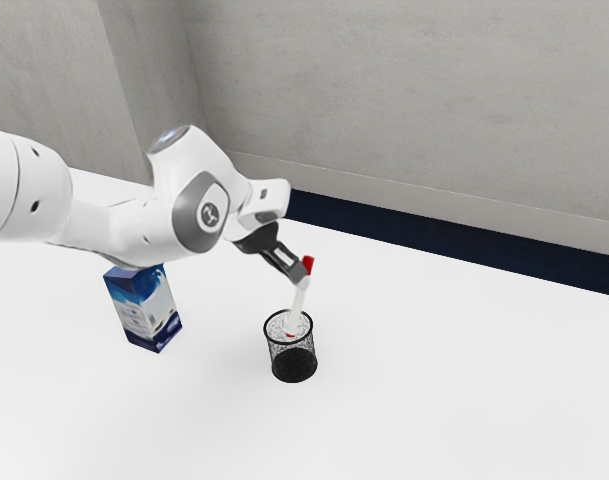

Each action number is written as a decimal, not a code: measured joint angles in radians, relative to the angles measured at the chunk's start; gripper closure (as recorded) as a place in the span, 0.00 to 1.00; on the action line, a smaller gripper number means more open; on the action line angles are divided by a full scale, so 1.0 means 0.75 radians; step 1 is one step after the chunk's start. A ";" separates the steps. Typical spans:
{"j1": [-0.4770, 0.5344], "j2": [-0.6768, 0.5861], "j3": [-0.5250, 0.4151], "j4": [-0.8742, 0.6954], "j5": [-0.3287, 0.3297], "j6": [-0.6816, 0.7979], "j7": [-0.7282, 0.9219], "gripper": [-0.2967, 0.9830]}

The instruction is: Put the marker into the pen holder.

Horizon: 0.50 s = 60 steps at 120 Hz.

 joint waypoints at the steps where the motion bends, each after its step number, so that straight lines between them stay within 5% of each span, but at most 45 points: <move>1: -0.002 0.000 0.000 0.000 -0.003 0.001 0.004 0.70; 32: -0.024 -0.022 0.012 -0.001 -0.014 0.001 0.108 0.37; 46: 0.009 -0.199 0.138 0.345 0.449 -0.490 -0.068 0.31; 60: 0.430 -0.236 -0.130 0.571 0.684 -0.869 -0.214 0.28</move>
